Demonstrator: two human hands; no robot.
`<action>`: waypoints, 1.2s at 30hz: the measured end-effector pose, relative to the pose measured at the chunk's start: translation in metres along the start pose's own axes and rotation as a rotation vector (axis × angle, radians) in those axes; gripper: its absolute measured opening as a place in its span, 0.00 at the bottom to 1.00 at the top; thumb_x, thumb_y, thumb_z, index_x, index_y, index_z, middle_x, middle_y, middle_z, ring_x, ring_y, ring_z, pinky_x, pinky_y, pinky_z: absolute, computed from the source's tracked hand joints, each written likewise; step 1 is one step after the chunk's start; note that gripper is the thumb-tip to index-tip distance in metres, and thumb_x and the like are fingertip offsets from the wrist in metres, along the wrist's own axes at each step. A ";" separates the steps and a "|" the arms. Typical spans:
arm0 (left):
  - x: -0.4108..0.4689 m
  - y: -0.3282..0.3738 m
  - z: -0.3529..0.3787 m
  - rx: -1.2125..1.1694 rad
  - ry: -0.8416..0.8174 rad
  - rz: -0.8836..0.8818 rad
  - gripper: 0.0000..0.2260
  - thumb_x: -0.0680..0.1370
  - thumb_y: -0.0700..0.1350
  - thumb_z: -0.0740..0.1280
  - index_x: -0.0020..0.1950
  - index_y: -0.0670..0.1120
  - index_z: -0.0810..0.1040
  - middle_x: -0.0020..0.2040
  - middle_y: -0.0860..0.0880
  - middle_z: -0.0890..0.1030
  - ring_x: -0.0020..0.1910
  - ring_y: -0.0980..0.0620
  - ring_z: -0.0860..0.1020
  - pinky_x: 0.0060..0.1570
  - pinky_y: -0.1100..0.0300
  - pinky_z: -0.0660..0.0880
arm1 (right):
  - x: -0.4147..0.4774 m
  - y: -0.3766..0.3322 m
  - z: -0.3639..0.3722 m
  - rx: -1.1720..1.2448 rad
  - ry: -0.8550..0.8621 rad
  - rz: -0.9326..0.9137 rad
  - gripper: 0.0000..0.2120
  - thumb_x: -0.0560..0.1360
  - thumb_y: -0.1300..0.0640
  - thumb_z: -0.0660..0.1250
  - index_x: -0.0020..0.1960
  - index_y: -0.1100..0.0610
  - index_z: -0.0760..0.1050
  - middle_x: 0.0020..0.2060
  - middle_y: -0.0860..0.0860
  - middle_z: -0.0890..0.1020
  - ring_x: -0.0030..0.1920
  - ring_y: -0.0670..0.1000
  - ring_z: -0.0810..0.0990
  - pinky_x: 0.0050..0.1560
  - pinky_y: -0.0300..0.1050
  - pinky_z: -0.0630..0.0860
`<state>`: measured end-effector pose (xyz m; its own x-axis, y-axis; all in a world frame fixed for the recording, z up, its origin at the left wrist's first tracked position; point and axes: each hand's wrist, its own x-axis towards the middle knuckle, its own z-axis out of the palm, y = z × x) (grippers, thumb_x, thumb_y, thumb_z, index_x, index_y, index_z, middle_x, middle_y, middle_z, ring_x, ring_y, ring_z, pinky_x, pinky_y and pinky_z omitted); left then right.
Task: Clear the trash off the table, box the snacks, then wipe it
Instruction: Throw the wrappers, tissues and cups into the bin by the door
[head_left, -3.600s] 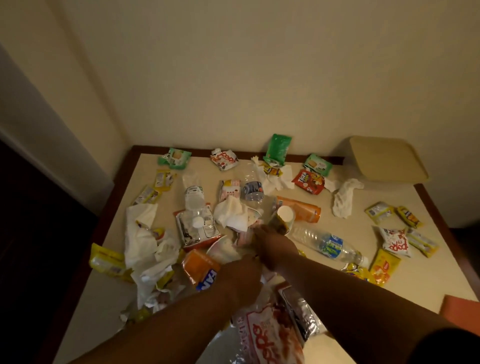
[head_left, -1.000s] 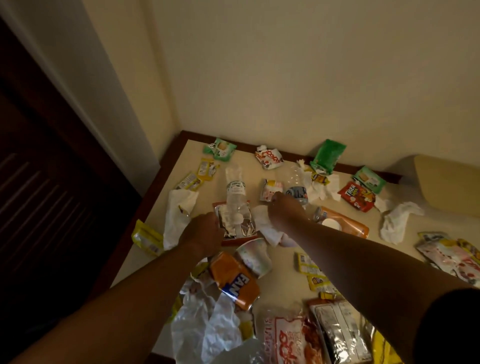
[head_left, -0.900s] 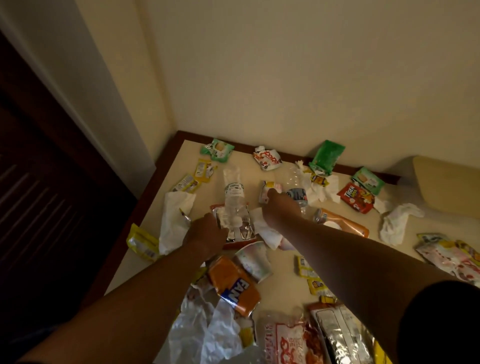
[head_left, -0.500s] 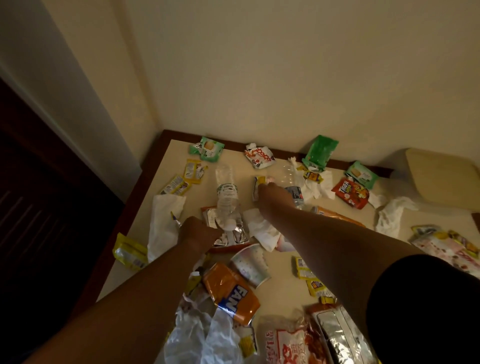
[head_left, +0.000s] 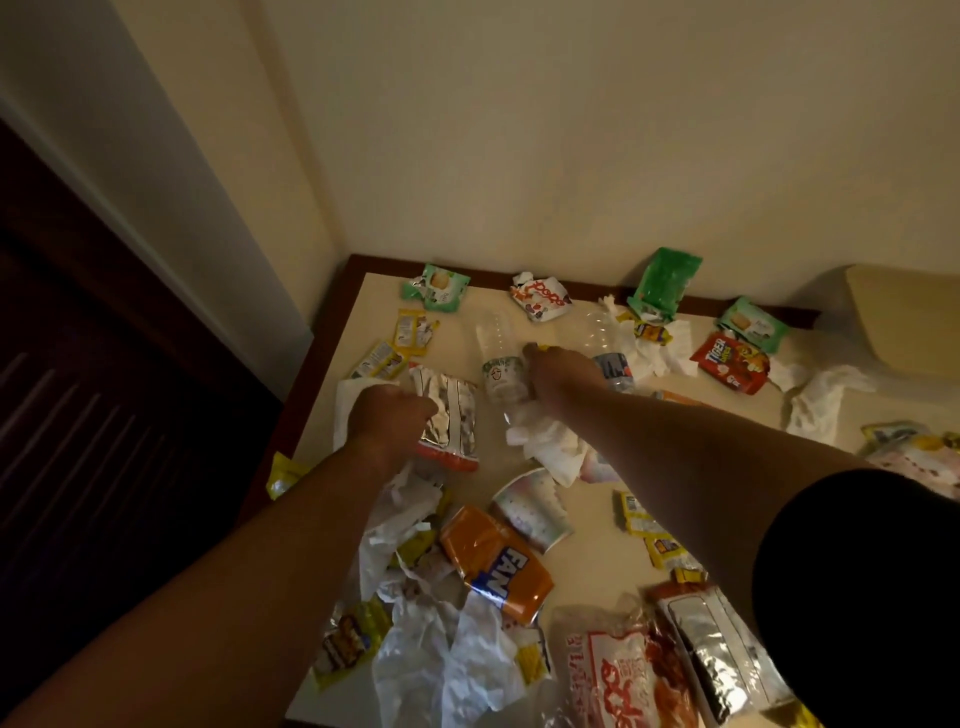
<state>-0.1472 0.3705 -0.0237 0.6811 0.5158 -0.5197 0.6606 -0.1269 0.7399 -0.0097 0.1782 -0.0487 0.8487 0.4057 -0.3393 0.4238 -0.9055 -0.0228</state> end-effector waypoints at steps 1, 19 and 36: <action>-0.001 0.003 -0.002 0.009 0.048 0.036 0.05 0.71 0.45 0.74 0.39 0.44 0.83 0.41 0.42 0.86 0.37 0.43 0.84 0.40 0.50 0.82 | -0.002 -0.001 -0.003 0.006 0.038 0.007 0.24 0.80 0.56 0.63 0.76 0.53 0.63 0.64 0.59 0.78 0.62 0.63 0.79 0.57 0.58 0.80; -0.075 0.115 0.084 -0.019 -0.002 0.580 0.11 0.73 0.52 0.72 0.42 0.44 0.83 0.36 0.49 0.85 0.38 0.48 0.84 0.42 0.48 0.80 | -0.146 0.140 -0.064 1.051 0.744 0.226 0.06 0.80 0.50 0.67 0.50 0.51 0.81 0.39 0.47 0.83 0.42 0.50 0.82 0.47 0.50 0.79; -0.212 0.160 0.421 0.079 -0.571 0.205 0.02 0.76 0.38 0.68 0.48 0.43 0.77 0.47 0.42 0.81 0.46 0.42 0.82 0.47 0.49 0.84 | -0.334 0.424 0.056 1.666 0.450 1.311 0.12 0.67 0.76 0.66 0.47 0.67 0.79 0.42 0.61 0.80 0.37 0.56 0.76 0.33 0.47 0.73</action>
<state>-0.0530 -0.1156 0.0245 0.8442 -0.0589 -0.5328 0.5044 -0.2492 0.8268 -0.1306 -0.3483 0.0025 0.4492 -0.6010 -0.6611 -0.6860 0.2420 -0.6862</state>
